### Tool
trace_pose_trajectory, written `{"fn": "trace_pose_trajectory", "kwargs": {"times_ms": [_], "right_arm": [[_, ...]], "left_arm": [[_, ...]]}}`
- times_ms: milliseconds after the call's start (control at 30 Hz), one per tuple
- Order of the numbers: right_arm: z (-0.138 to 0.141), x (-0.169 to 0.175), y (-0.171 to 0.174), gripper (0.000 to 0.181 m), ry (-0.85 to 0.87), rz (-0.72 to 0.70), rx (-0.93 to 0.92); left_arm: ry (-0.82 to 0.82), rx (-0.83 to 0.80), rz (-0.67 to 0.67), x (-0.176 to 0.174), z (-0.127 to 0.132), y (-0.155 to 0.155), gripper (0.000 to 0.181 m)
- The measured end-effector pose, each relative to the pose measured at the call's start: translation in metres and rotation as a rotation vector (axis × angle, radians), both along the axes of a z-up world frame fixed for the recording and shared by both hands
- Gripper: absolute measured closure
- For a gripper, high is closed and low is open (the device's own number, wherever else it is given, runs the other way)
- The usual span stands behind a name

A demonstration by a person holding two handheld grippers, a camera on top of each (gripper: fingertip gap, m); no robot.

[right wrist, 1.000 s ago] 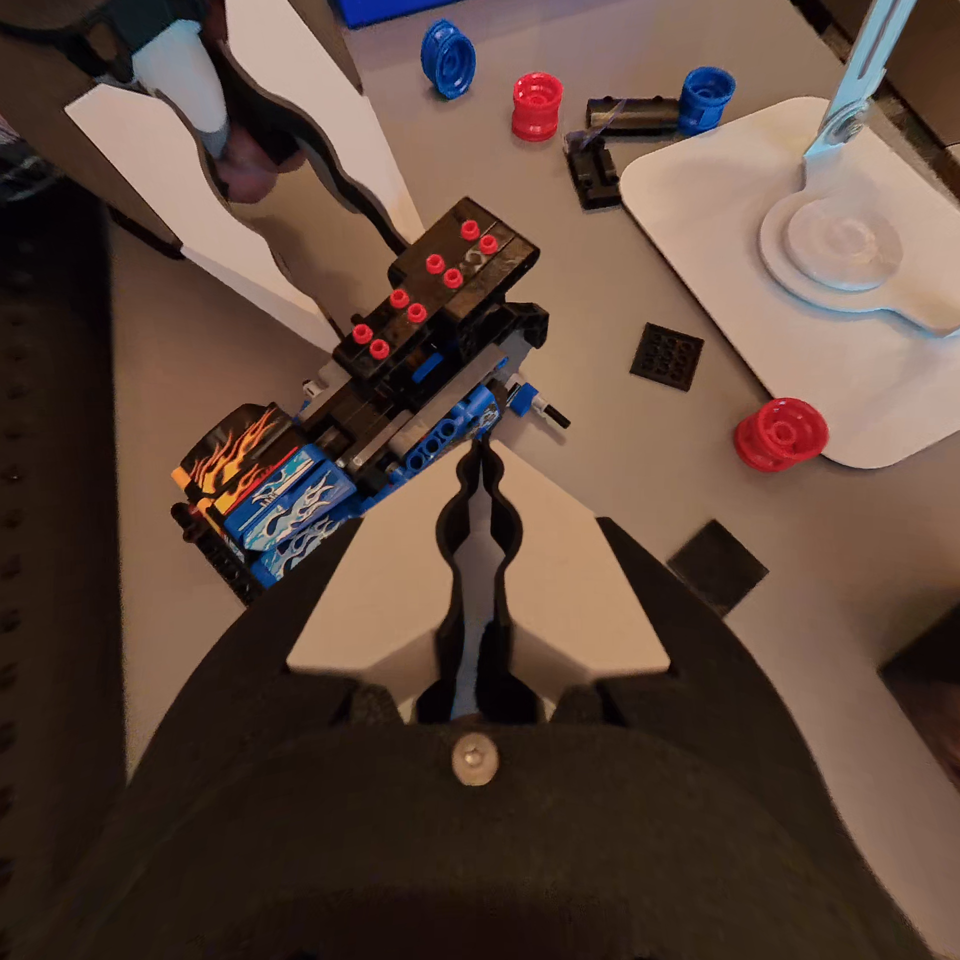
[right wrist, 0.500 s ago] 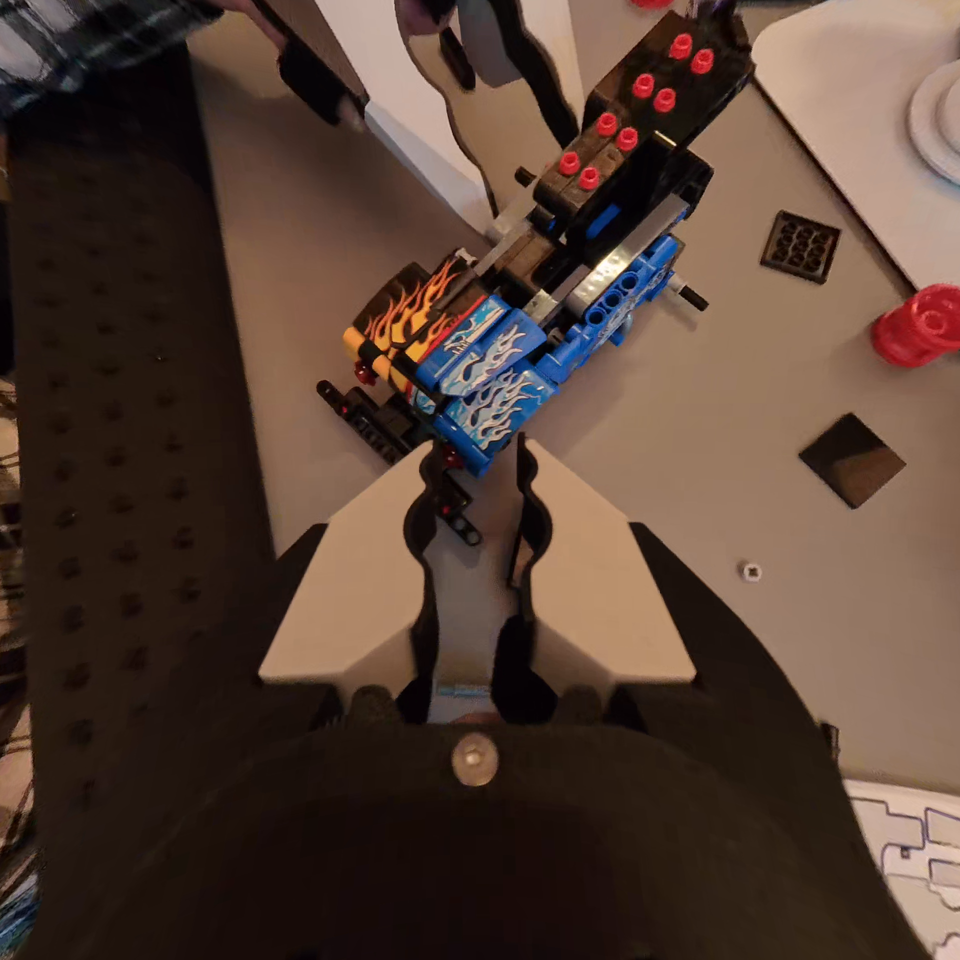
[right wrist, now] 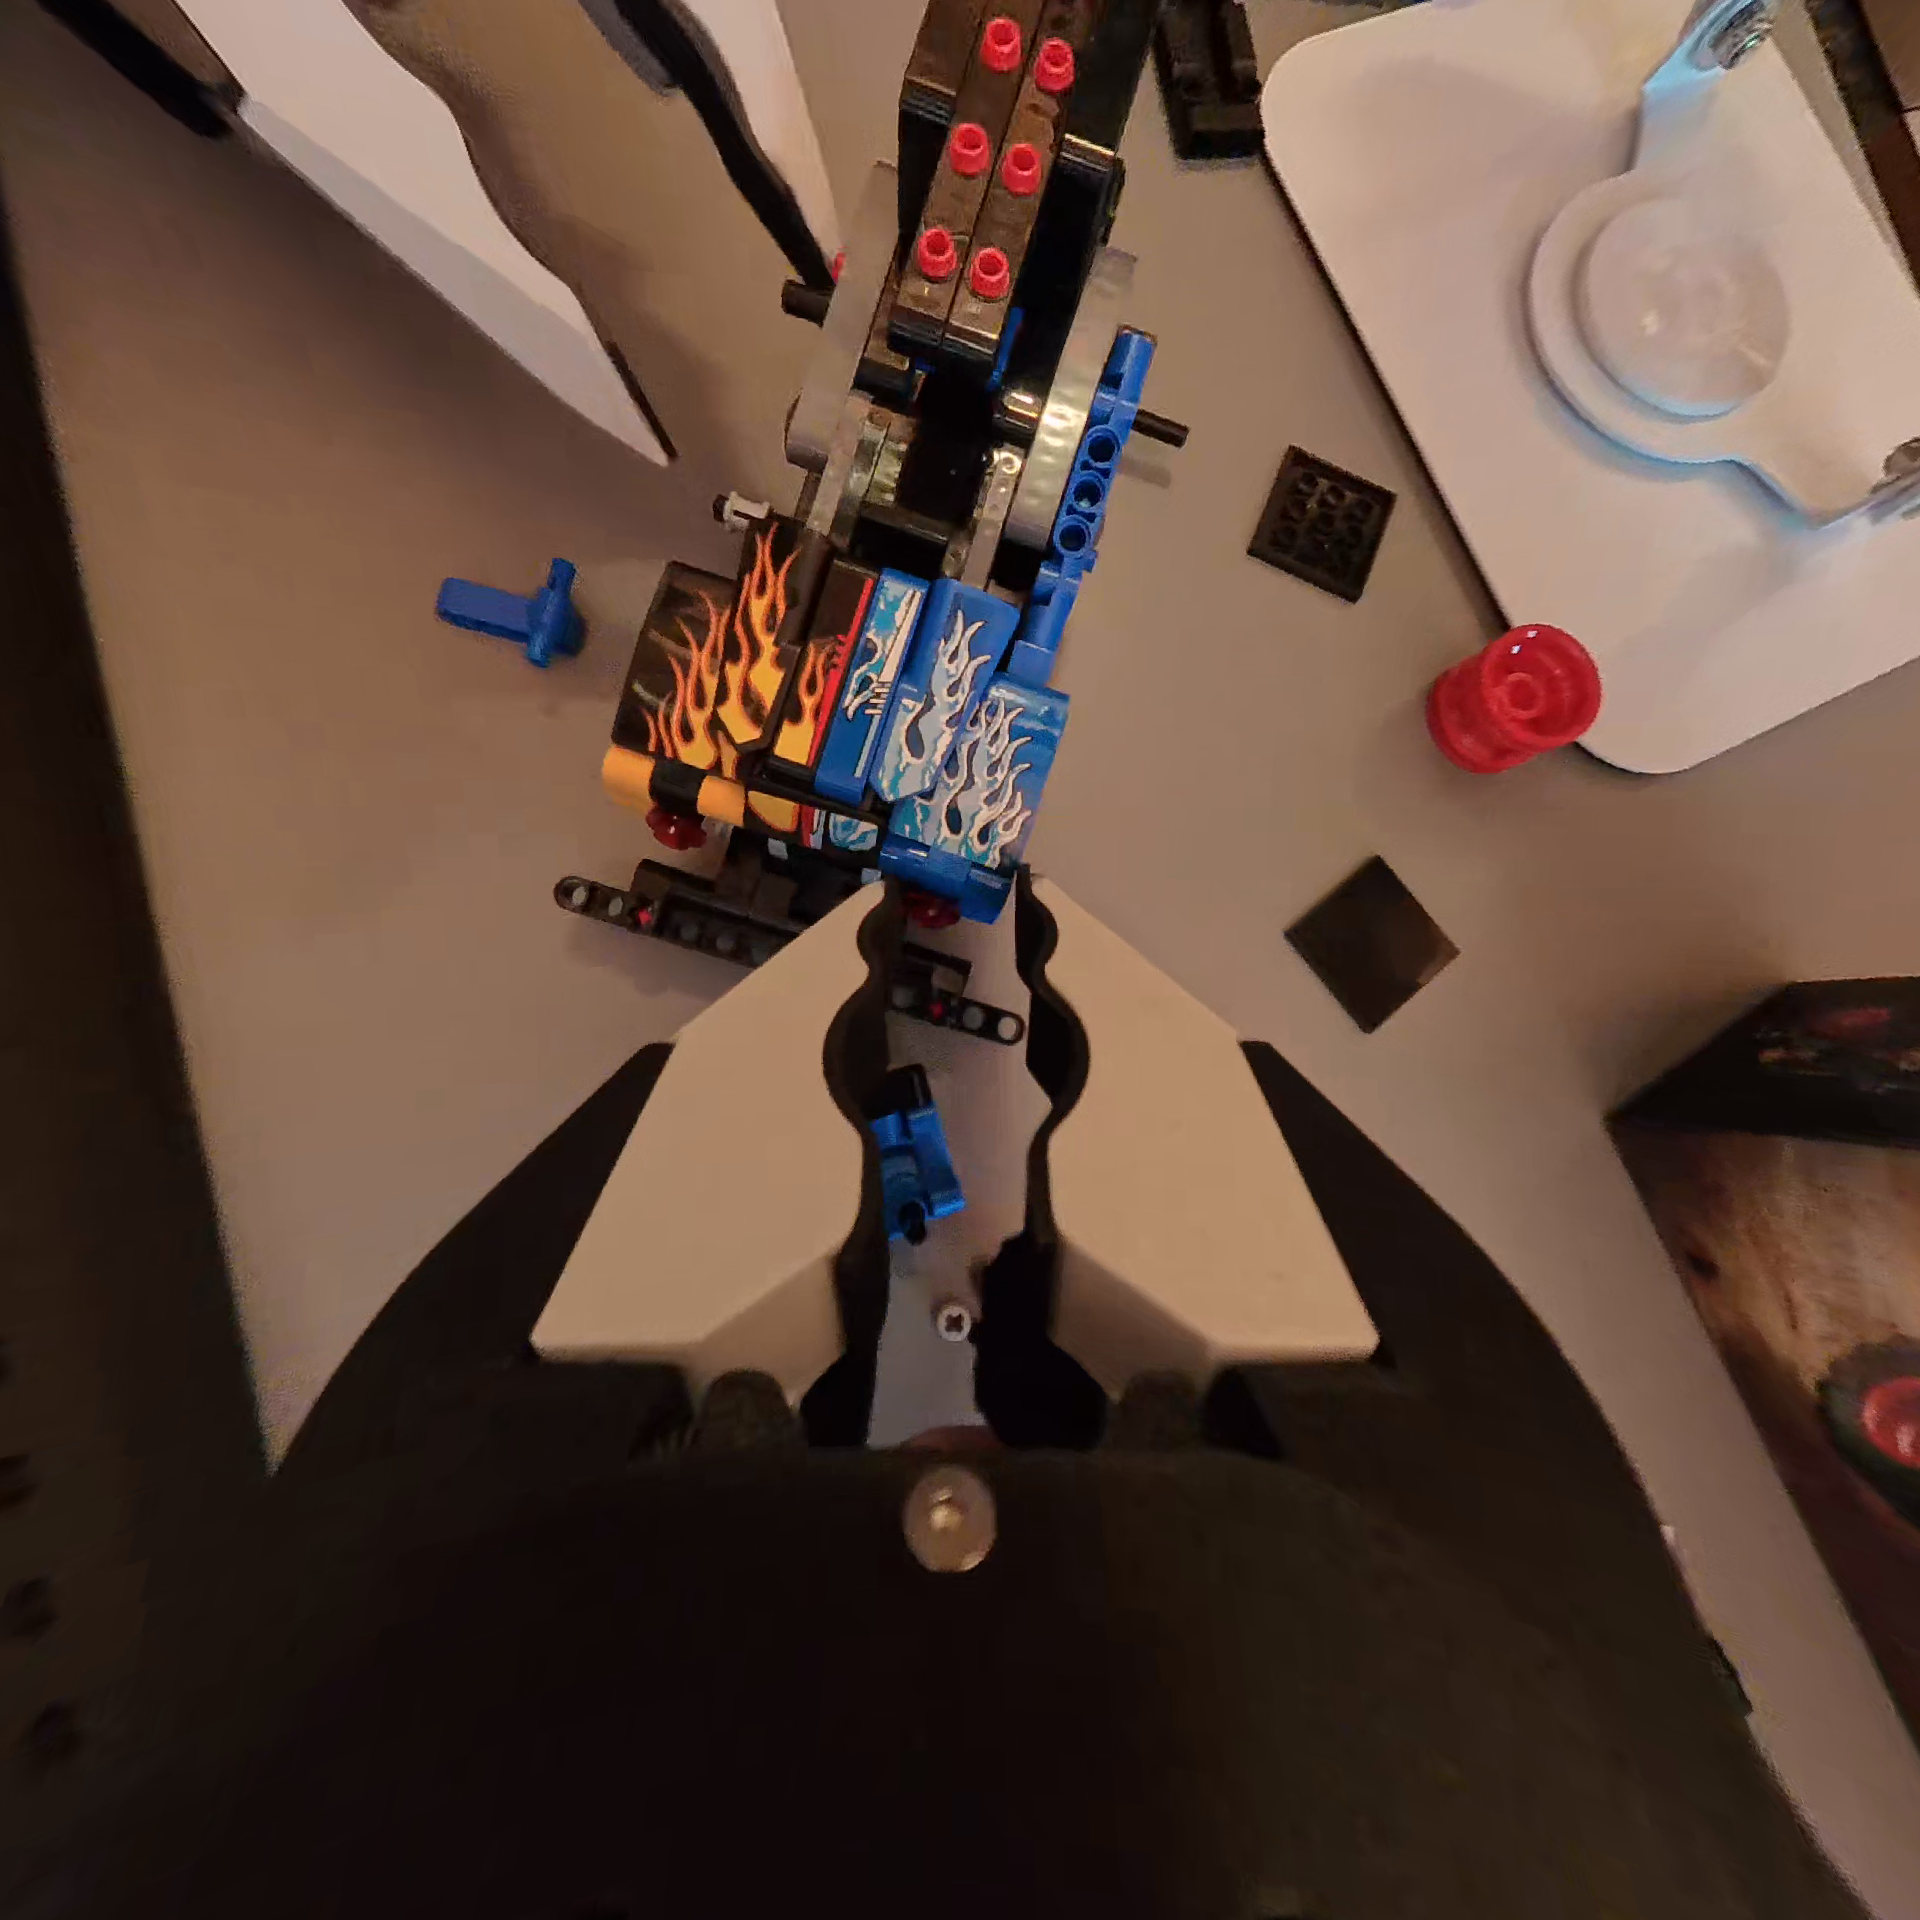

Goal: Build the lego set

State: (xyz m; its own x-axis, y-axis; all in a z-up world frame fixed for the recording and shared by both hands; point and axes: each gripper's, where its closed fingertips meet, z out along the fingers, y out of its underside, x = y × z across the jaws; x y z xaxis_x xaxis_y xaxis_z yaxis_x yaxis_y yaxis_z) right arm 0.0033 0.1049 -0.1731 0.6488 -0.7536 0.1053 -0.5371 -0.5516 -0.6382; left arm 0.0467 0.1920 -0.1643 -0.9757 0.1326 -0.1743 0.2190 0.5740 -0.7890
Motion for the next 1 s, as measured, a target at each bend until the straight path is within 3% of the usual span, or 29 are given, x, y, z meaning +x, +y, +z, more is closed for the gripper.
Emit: {"fn": "trace_pose_trajectory", "kwargs": {"times_ms": [100, 333, 400, 633, 833, 1000], "right_arm": [[0.005, -0.004, 0.001, 0.16, -0.017, -0.004, 0.02], [0.018, -0.016, -0.003, 0.157, -0.064, -0.043, 0.048], [0.023, -0.02, -0.006, 0.156, -0.082, -0.061, 0.06], [0.044, -0.045, -0.03, 0.159, -0.125, -0.119, 0.128], [0.01, -0.083, -0.03, 0.154, 0.03, -0.089, 0.103], [-0.016, -0.075, -0.022, 0.153, 0.098, -0.171, 0.155]], "left_arm": [[0.073, 0.036, -0.095, -0.024, 0.0, 0.011, 0.147], [0.075, 0.254, -0.177, -0.058, -0.045, 0.019, 0.152], [0.086, 0.251, -0.165, -0.06, -0.045, 0.016, 0.16], [0.084, 0.234, -0.182, -0.066, -0.044, 0.012, 0.166], [0.116, 0.231, -0.226, -0.078, -0.045, 0.008, 0.16], [0.11, 0.231, -0.216, -0.079, -0.046, 0.006, 0.147]]}}
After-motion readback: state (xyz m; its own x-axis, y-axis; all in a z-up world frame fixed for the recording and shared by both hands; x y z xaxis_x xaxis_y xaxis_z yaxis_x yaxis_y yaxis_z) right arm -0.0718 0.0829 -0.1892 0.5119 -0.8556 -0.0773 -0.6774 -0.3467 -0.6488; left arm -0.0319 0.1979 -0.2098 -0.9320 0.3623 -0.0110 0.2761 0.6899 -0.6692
